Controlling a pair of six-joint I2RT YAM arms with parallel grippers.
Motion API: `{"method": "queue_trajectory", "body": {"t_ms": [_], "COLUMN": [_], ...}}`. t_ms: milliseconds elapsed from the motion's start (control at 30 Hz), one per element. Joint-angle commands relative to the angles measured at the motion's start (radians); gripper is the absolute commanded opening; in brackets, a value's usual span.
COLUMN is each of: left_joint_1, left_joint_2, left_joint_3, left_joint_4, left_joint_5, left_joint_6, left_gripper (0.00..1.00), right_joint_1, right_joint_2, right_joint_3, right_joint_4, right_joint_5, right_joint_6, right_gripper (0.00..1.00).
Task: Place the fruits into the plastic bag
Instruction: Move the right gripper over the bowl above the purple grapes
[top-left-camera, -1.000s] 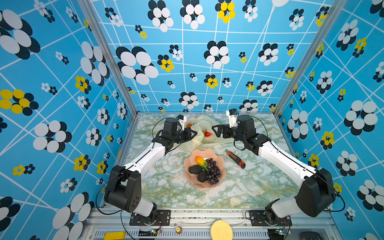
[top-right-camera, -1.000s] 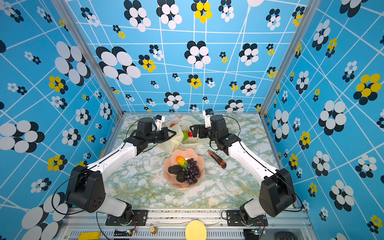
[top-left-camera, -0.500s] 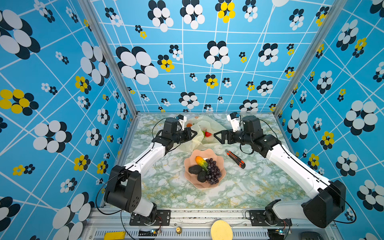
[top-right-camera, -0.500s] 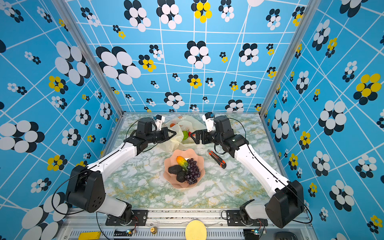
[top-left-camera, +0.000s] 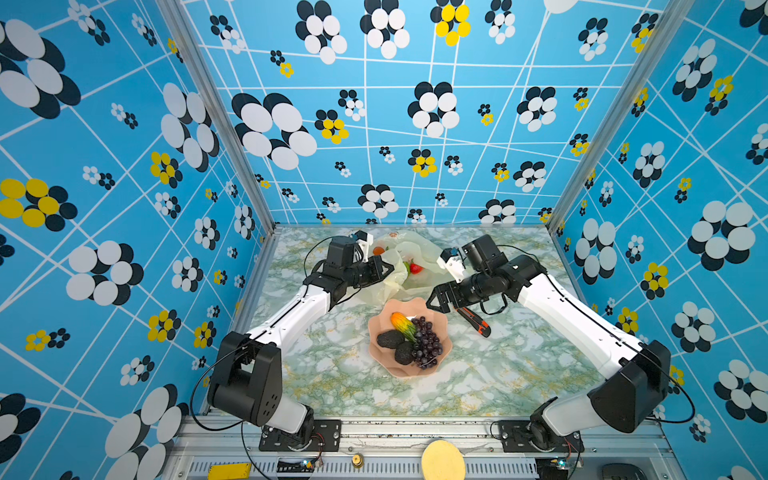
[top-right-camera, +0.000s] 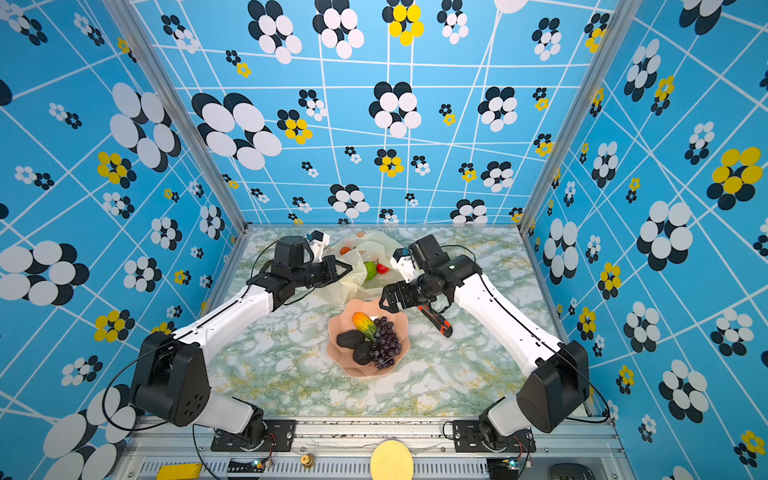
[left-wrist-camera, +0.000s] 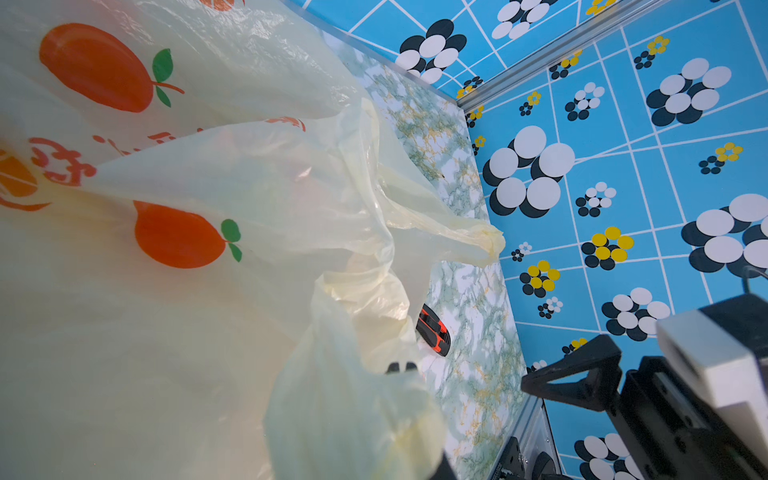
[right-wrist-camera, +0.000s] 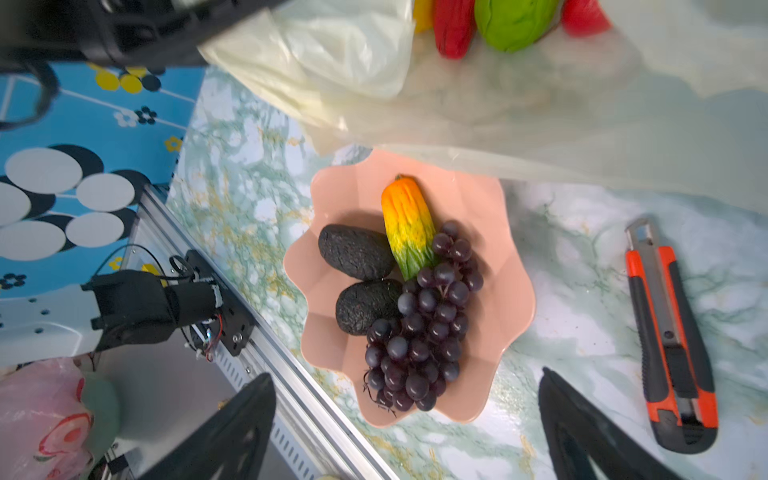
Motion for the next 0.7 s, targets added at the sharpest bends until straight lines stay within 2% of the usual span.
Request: {"method": "queue_trajectory", "body": {"t_ms": [0, 367, 667], "left_joint_1": [0.007, 0.010, 0.013], "left_joint_2": [-0.023, -0.036, -0.035], "left_joint_3": [0.001, -0.006, -0.018], "left_joint_4": [-0.013, -0.022, -0.013], "left_joint_5": [0.002, 0.002, 0.005], "left_joint_6": [0.025, 0.031, 0.024], "left_gripper": [0.00, 0.00, 0.00], "right_joint_1": [0.034, 0.084, 0.111], "right_joint_2": [0.040, 0.177, 0.230], "right_joint_3": [0.019, 0.028, 0.023], "right_joint_4": [-0.117, -0.127, -0.153], "right_joint_5": [0.015, 0.015, 0.005], "right_joint_6": [-0.034, 0.005, 0.024], "right_gripper": [0.99, 1.00, 0.99]}}
